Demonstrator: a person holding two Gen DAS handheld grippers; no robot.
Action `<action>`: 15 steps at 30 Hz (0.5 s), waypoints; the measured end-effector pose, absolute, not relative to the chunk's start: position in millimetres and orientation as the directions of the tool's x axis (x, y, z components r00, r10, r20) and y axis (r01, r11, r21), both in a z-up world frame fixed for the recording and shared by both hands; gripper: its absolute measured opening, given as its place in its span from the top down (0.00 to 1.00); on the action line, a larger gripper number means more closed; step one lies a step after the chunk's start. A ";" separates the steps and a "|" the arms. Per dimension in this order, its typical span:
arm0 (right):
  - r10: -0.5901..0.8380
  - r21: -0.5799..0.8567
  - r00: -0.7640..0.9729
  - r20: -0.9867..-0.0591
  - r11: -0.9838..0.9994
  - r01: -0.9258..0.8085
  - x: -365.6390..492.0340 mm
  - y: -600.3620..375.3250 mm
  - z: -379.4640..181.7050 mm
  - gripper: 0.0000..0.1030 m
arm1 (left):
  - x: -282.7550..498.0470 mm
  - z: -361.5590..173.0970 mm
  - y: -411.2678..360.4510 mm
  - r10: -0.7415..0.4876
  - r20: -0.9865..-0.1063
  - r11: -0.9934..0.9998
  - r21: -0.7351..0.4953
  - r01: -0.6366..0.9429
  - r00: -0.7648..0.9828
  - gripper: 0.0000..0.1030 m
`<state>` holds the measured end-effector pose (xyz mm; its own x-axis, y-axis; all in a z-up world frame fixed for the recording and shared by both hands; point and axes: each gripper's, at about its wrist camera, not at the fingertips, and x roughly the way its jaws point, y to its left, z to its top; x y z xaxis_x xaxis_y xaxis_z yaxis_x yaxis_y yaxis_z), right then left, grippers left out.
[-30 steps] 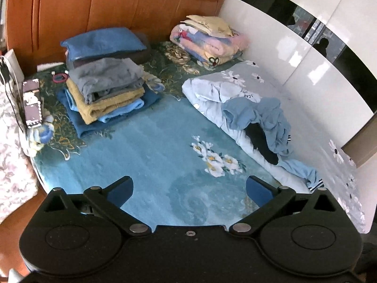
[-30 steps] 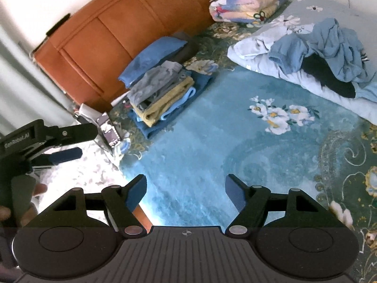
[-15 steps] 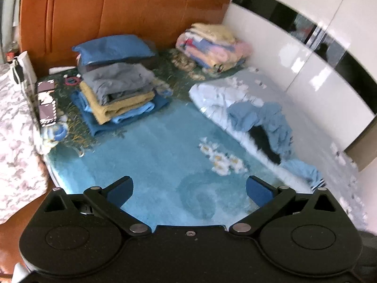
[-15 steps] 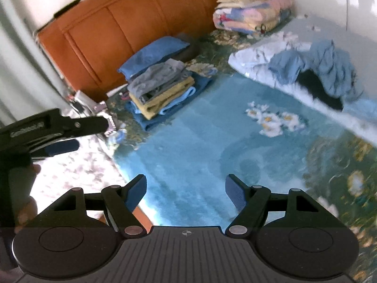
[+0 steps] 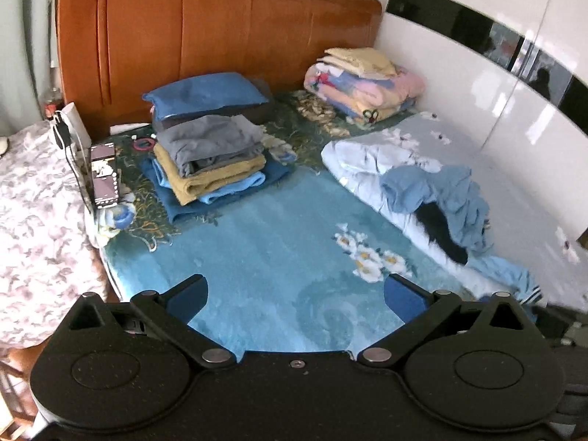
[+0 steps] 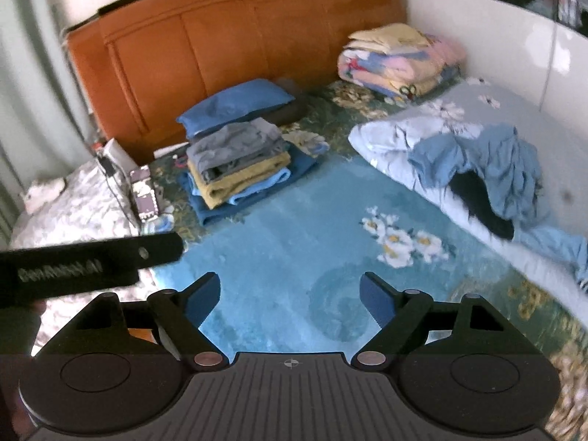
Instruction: Fold clothes
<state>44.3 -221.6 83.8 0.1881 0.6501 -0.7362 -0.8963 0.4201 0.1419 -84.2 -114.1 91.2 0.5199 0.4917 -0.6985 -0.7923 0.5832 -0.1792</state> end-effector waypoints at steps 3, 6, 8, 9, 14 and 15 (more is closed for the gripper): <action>0.650 0.135 0.178 -0.739 0.401 -0.906 52.4 -225.9 82.7 0.20 | -77.6 92.2 -127.0 0.513 -0.691 0.572 -0.167 -0.803 0.509 0.02; 0.652 0.141 0.166 -0.740 0.391 -0.909 60.8 -231.3 81.4 0.19 | -75.3 93.7 -134.1 0.526 -0.686 0.558 -0.168 -0.813 0.503 0.02; 0.653 0.138 0.166 -0.739 0.387 -0.912 66.2 -234.0 80.0 0.19 | -73.9 94.7 -138.5 0.534 -0.683 0.549 -0.168 -0.819 0.498 0.02; 0.653 0.138 0.164 -0.739 0.386 -0.912 68.4 -235.3 79.3 0.19 | -73.2 95.2 -140.7 0.538 -0.682 0.544 -0.168 -0.822 0.496 0.02; 0.660 0.157 0.139 -0.738 0.369 -0.916 74.3 -242.4 76.1 0.19 | -69.6 98.7 -150.6 0.560 -0.673 0.529 -0.159 -0.834 0.483 0.02; 0.662 0.159 0.136 -0.737 0.366 -0.917 74.5 -243.9 75.7 0.19 | -69.1 99.9 -152.6 0.567 -0.669 0.527 -0.153 -0.836 0.480 0.02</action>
<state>74.5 -243.9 75.7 0.1364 0.6621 -0.7369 -0.9168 0.3662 0.1594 -69.1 -152.6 99.9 0.4804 0.5669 -0.6692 -0.8357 0.5274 -0.1531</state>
